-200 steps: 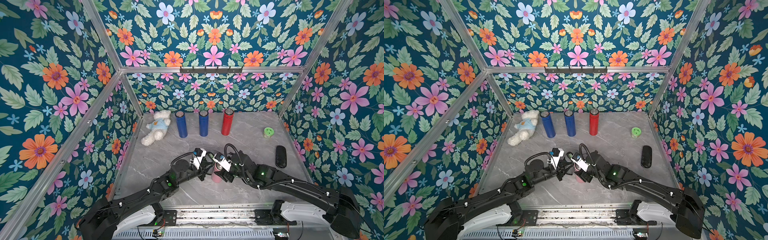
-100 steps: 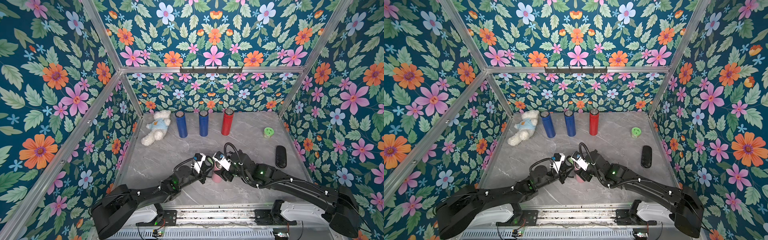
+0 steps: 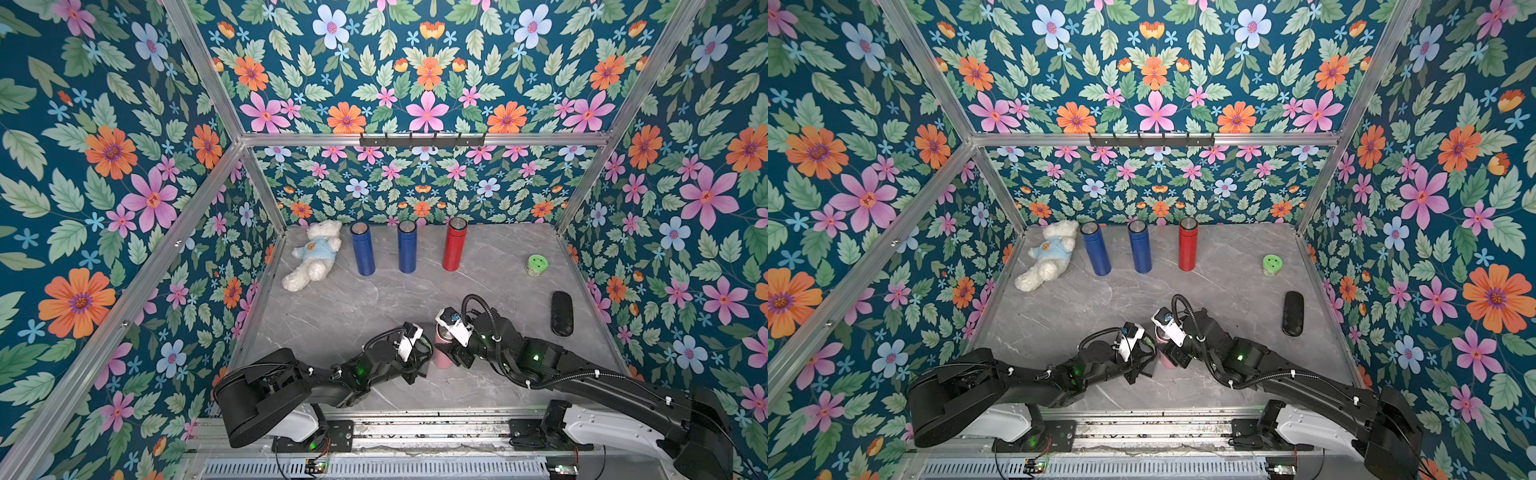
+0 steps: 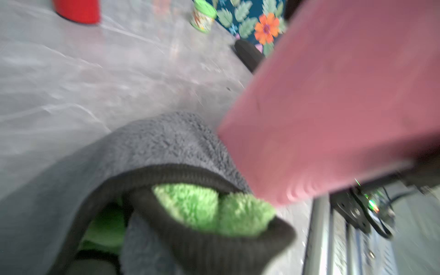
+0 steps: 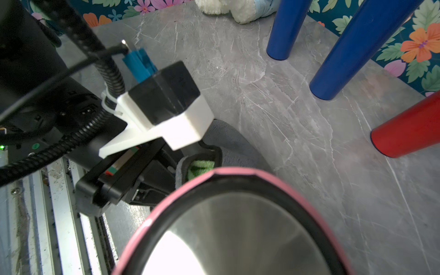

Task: Wipe the surface of the thermos
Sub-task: Wipe the dirt from the surface of the thermos.

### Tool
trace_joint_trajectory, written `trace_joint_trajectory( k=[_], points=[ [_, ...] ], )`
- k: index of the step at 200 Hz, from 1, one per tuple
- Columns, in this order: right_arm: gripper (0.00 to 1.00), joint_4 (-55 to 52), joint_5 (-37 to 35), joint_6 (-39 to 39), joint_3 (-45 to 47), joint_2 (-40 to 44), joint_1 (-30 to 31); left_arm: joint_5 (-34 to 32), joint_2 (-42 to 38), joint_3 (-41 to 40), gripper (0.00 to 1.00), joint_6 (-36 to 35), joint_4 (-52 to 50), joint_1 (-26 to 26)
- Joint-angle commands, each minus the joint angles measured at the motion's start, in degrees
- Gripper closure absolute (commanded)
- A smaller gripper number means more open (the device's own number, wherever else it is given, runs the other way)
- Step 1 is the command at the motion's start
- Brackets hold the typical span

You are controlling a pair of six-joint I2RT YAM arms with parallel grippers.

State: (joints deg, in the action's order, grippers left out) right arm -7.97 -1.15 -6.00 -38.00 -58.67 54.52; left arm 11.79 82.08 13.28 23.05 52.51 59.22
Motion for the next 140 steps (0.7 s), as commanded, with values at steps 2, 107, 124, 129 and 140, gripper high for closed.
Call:
trace_joint_trajectory(
  k=[2, 107, 124, 129, 140],
  points=[
    [1.0, -3.55, -0.74, -0.13, 1.9, 1.34, 0.13, 8.6, 2.29, 0.4, 1.0, 0.47, 5.49, 0.77],
    [1.0, -2.16, -5.77, 4.29, 6.95, 5.66, 0.76, 10.1, -3.93, 5.89, 1.0, -1.32, -0.84, 0.79],
    [1.0, -1.96, -6.1, 4.44, 6.89, 5.67, 0.75, 9.43, -7.9, 8.5, 1.0, -3.05, -5.47, 0.81],
    [1.0, -1.92, -6.15, 4.45, 6.81, 5.59, 0.78, 9.16, -8.67, 9.04, 1.0, -3.68, -6.48, 0.82],
    [1.0, -1.87, -6.15, 4.42, 6.71, 5.41, 0.81, 8.8, -9.47, 10.13, 1.0, -4.62, -7.89, 0.82]
  ],
)
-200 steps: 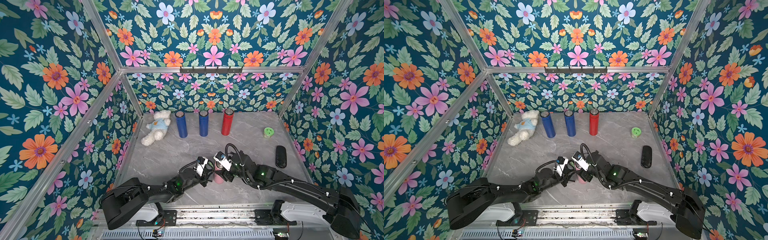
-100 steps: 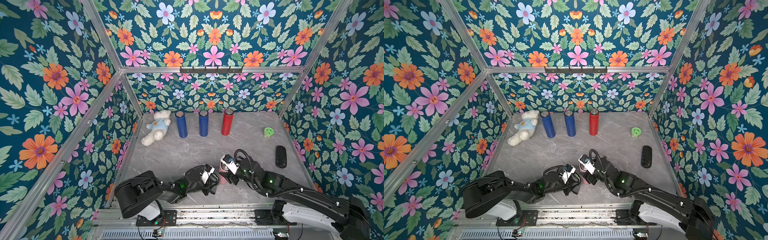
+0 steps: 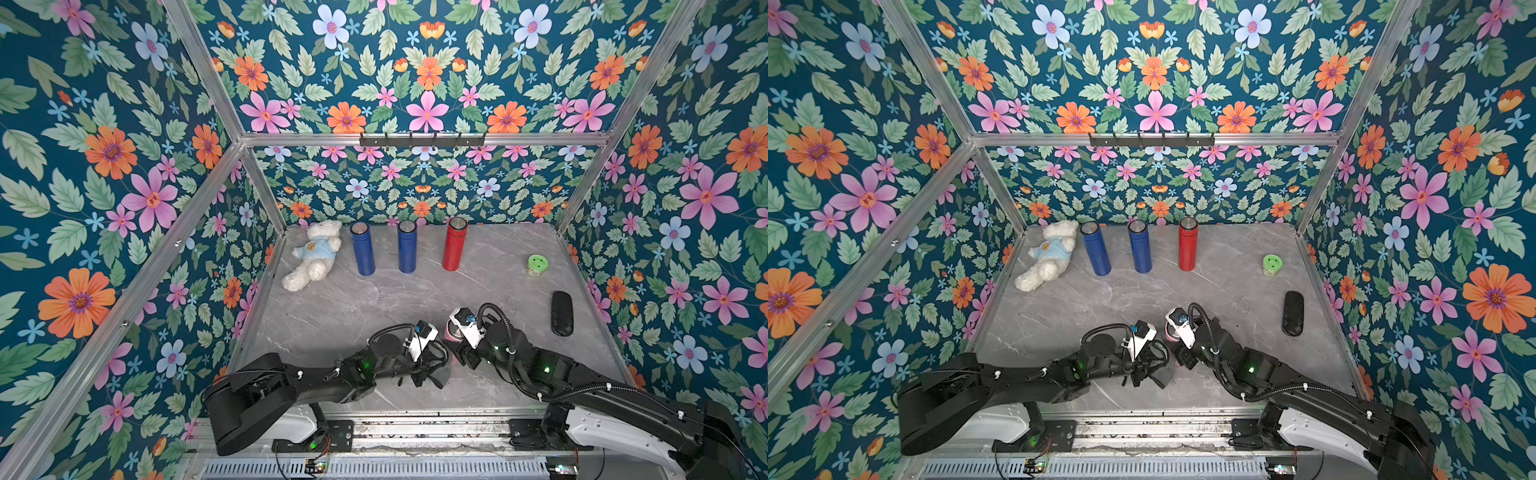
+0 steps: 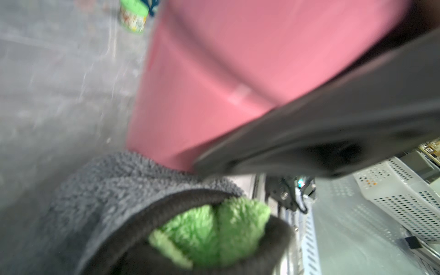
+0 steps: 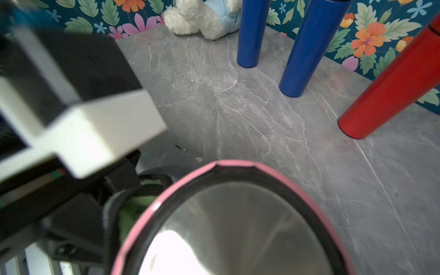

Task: Wipe the surface of the thermos
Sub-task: Wipe the dirt from the surface of the thermos.

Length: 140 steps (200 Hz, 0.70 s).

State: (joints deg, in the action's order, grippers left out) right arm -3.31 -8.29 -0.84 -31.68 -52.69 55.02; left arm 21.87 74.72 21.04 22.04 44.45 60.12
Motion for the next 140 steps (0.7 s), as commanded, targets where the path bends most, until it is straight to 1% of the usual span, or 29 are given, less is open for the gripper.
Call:
trace_joint_trajectory(
  k=[1, 24, 69, 94, 116, 140],
  points=[
    [1.0, -6.53, 1.0, -0.74, 0.4, -0.62, 0.28, -1.33, -2.11, 2.44, 1.0, -3.73, 0.06, -0.08],
    [1.0, -6.72, 0.52, -0.26, -0.04, -0.94, 0.33, -2.06, 0.64, 3.0, 1.0, -4.55, -0.34, -0.07],
    [1.0, -6.03, 0.21, 2.29, 0.1, -0.42, 0.34, -2.41, 13.15, 1.76, 1.0, -1.11, 6.72, -0.08],
    [1.0, -6.02, -0.4, 2.53, 0.48, 0.68, 0.32, -2.74, 17.7, 1.19, 1.0, 0.82, 10.26, -0.08],
    [1.0, -6.59, -1.01, 2.76, 0.4, 1.52, 0.28, -3.02, 17.78, 1.6, 1.0, 0.6, 9.77, -0.11],
    [1.0, -7.06, -2.44, 3.73, 0.22, 1.97, 0.35, -3.81, 13.22, 2.89, 1.0, -1.0, 5.88, -0.1]
  ],
)
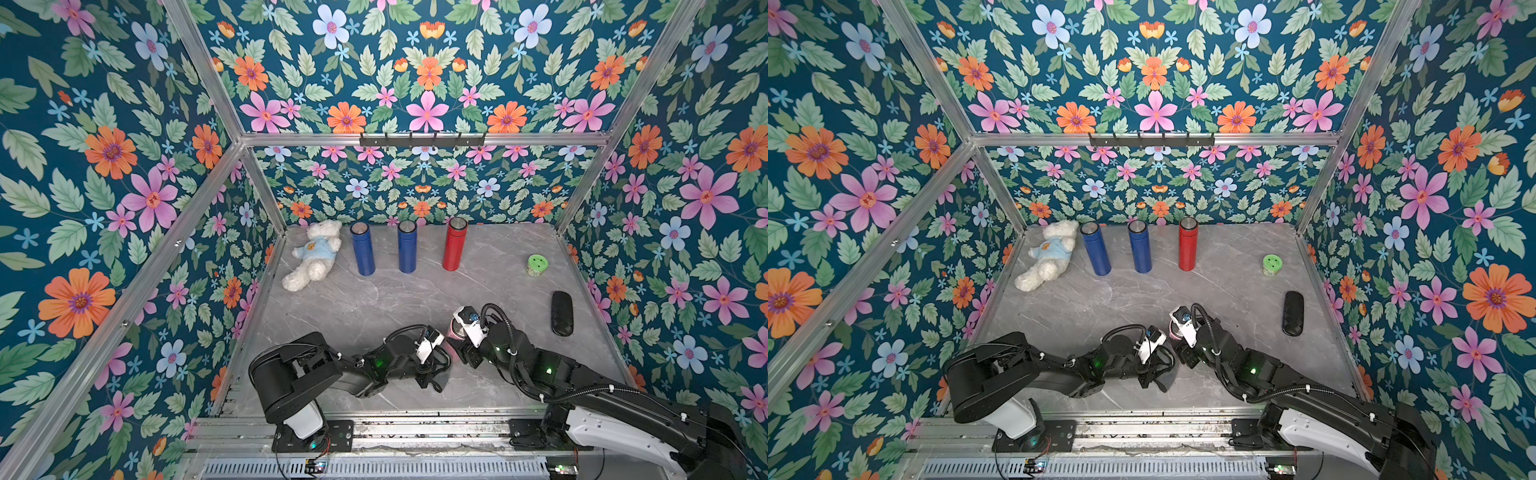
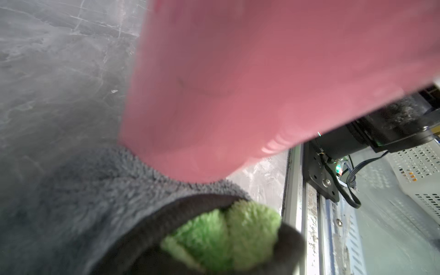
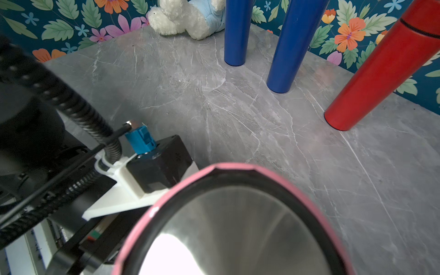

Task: Wipe the surface of the thermos
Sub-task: Wipe the dirt from the surface of the thermos.

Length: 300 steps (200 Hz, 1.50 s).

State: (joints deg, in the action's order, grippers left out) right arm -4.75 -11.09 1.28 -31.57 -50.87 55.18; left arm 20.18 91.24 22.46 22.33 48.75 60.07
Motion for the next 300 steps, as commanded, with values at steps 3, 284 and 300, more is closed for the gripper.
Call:
trace_joint_trajectory(
  k=[3, 284, 300],
  points=[
    [1.0, -5.6, 0.23, 1.87, 0.11, 0.16, 0.15, -2.14, -4.17, 1.77, 1.0, -1.5, 1.0, -0.11],
    [1.0, -8.68, -20.43, 27.47, -14.94, -14.86, 1.96, -58.47, 2.98, 0.62, 1.0, -66.6, 26.45, 22.93],
    [1.0, -8.99, -20.17, 27.63, -15.04, -14.91, 1.97, -62.46, 8.35, 1.0, 1.0, -74.61, 35.9, 24.08]
  ],
)
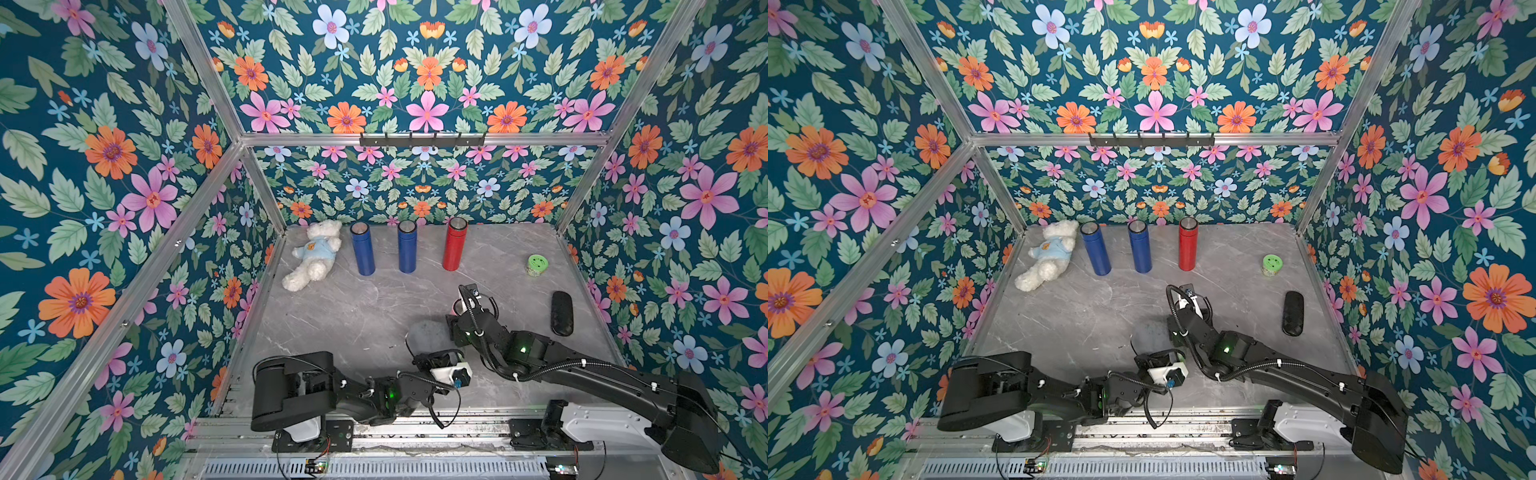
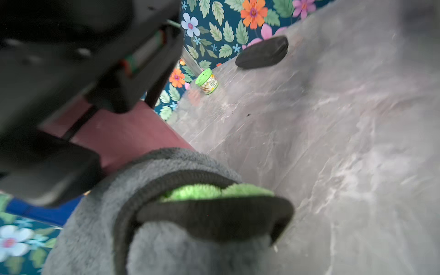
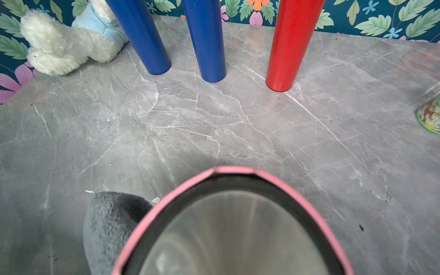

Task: Wipe the surface of the thermos
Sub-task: Wipe the dirt from the surface of the thermos.

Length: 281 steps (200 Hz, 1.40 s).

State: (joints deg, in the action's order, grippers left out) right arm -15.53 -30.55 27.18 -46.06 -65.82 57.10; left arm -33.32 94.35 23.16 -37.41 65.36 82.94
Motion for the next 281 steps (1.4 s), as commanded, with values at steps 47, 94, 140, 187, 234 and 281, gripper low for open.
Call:
trace_joint_trajectory(
  k=[47, 94, 140, 187, 234, 281],
  points=[
    [1.0, 0.3, -0.21, 2.65, -0.58, -0.14, 0.11, -11.59, 13.35, 5.35, 1.0, -24.24, 28.62, 1.71],
    [1.0, -0.36, -0.3, 2.75, -0.73, 0.1, 0.29, -11.79, 8.2, 9.86, 1.0, -19.28, 13.84, 0.82],
    [1.0, -2.18, 0.49, 3.57, -2.45, 0.27, 0.3, -10.93, 11.86, 10.58, 1.0, -12.98, 8.19, -0.89],
    [1.0, -9.76, 0.41, 5.22, -7.77, -0.64, 0.32, -13.43, 20.39, 10.32, 1.0, -12.92, 13.17, -1.37],
    [1.0, -17.33, 0.09, 6.48, -11.87, -4.83, 0.3, -14.29, 21.52, 11.0, 1.0, -12.74, 13.57, -1.44],
    [1.0, -20.16, 2.57, 7.95, -14.1, -11.1, 0.35, -15.71, 15.94, 11.7, 1.0, -15.6, 10.43, -1.22]
  ],
)
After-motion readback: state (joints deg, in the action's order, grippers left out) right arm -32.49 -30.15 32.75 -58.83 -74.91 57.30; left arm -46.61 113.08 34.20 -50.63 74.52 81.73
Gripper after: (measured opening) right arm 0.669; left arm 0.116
